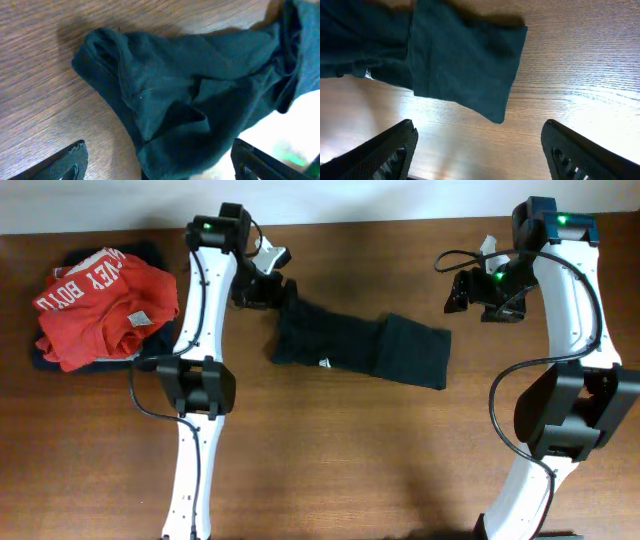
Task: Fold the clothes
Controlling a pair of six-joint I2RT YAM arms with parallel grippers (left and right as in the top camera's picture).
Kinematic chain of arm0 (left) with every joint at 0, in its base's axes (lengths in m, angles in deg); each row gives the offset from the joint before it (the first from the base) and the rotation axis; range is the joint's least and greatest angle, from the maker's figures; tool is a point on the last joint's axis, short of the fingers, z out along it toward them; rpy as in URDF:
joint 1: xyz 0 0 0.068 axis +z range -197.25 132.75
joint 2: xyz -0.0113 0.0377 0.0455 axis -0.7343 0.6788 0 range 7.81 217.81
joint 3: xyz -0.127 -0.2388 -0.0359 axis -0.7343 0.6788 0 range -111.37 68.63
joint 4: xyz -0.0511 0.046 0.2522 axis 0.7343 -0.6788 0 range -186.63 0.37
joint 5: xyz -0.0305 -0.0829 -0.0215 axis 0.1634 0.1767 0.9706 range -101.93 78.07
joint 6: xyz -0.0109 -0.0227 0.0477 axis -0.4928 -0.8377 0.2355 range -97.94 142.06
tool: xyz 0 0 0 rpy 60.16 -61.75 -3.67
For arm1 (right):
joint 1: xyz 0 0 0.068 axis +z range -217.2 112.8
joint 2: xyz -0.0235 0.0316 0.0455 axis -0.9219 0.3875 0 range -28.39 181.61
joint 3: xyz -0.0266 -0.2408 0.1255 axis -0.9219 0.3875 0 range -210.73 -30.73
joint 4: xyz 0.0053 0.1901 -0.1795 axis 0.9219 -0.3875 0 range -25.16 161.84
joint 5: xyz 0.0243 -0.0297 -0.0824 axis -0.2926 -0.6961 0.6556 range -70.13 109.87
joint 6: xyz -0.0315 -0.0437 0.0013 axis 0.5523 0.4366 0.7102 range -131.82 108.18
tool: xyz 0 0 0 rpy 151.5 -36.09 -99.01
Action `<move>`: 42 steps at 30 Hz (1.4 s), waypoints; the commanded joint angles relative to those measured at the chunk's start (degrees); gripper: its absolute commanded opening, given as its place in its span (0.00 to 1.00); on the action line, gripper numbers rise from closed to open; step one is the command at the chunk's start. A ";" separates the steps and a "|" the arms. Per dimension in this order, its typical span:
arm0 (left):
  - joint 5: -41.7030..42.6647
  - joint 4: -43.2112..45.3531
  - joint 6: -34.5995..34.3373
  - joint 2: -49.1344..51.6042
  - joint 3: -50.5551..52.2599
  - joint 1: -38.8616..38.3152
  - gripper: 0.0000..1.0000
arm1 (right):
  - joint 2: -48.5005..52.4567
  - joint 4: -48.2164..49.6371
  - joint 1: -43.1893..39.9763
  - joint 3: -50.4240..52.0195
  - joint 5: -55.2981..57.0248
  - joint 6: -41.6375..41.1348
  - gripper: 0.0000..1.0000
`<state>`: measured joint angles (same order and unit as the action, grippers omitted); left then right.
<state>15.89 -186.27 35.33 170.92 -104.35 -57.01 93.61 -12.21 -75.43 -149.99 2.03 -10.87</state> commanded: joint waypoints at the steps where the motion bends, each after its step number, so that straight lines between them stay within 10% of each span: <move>1: -3.50 -0.09 1.44 1.90 2.45 -1.27 0.91 | 0.09 -0.17 -0.44 -1.07 0.59 1.20 0.82; 16: -9.20 -0.11 1.79 1.90 11.19 -3.98 0.90 | 0.09 -0.20 -0.52 -1.07 2.08 1.81 0.83; 25: -9.33 -0.09 1.77 1.88 11.17 -3.80 0.01 | 0.09 -0.11 -0.52 -1.07 2.05 1.79 0.83; 42: -13.68 -0.09 0.04 -9.86 11.17 5.73 0.01 | 0.20 -0.61 -0.39 -0.85 2.01 1.77 0.83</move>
<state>3.27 -186.29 35.95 166.35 -93.40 -52.27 93.61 -12.60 -75.61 -149.99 3.58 -9.64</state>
